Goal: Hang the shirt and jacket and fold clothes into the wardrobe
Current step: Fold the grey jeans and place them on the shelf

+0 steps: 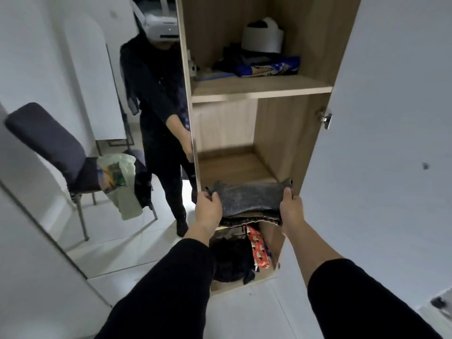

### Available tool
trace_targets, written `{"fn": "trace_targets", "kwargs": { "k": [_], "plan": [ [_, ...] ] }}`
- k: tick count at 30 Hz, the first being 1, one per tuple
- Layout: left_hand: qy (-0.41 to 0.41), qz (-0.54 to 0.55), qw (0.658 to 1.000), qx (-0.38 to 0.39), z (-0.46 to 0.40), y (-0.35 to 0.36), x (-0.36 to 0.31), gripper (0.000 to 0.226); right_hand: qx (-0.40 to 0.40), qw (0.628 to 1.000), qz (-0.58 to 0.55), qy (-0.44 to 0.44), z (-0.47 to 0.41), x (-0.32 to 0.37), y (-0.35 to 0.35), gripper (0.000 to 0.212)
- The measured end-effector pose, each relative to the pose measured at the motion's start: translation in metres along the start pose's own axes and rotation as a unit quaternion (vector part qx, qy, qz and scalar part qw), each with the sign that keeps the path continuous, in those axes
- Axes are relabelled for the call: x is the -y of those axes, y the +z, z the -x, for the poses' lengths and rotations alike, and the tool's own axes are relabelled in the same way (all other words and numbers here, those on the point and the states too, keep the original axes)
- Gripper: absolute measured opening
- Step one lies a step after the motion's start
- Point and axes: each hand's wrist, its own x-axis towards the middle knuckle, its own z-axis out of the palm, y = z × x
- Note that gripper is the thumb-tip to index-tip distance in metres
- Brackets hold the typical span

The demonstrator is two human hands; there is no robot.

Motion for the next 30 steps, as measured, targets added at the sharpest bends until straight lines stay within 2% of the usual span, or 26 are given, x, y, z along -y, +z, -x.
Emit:
{"fn": "trace_targets", "kwargs": {
  "k": [5, 9, 15, 17, 19, 23, 25, 27, 30],
  "plan": [
    [0.033, -0.007, 0.999, 0.028, -0.036, 0.033, 0.008, 0.025, -0.022, 0.999, 0.032, -0.011, -0.036, -0.010, 0.002, 0.044],
    [0.036, -0.007, 0.999, 0.034, -0.081, 0.061, 0.018, 0.013, -0.030, 0.999, 0.041, -0.013, -0.074, -0.018, 0.018, 0.040],
    [0.068, -0.044, 0.996, 0.033, -0.164, 0.107, 0.045, 0.028, -0.036, 0.998, 0.041, 0.014, -0.146, -0.042, 0.051, 0.036],
    [0.064, -0.046, 0.996, 0.032, -0.190, 0.122, 0.059, 0.023, -0.041, 0.999, 0.031, 0.016, -0.167, -0.058, 0.059, 0.027],
    [0.053, -0.037, 0.997, 0.038, -0.210, 0.136, 0.077, 0.012, -0.039, 0.998, 0.033, 0.032, -0.184, -0.082, 0.068, 0.022],
    [0.096, -0.055, 0.994, 0.016, -0.244, 0.156, 0.112, 0.021, -0.075, 0.990, 0.069, 0.097, -0.209, -0.124, 0.091, 0.031],
    [0.093, -0.057, 0.994, 0.029, -0.262, 0.162, 0.119, 0.021, -0.077, 0.985, 0.077, 0.134, -0.222, -0.133, 0.103, 0.032],
    [0.104, -0.089, 0.990, 0.021, -0.284, 0.168, 0.125, 0.023, -0.077, 0.983, 0.061, 0.155, -0.232, -0.133, 0.112, 0.035],
    [0.115, -0.224, 0.968, 0.022, -0.299, 0.175, 0.128, 0.041, -0.063, 0.982, 0.073, 0.161, -0.245, -0.134, 0.126, 0.042]
  ]
}}
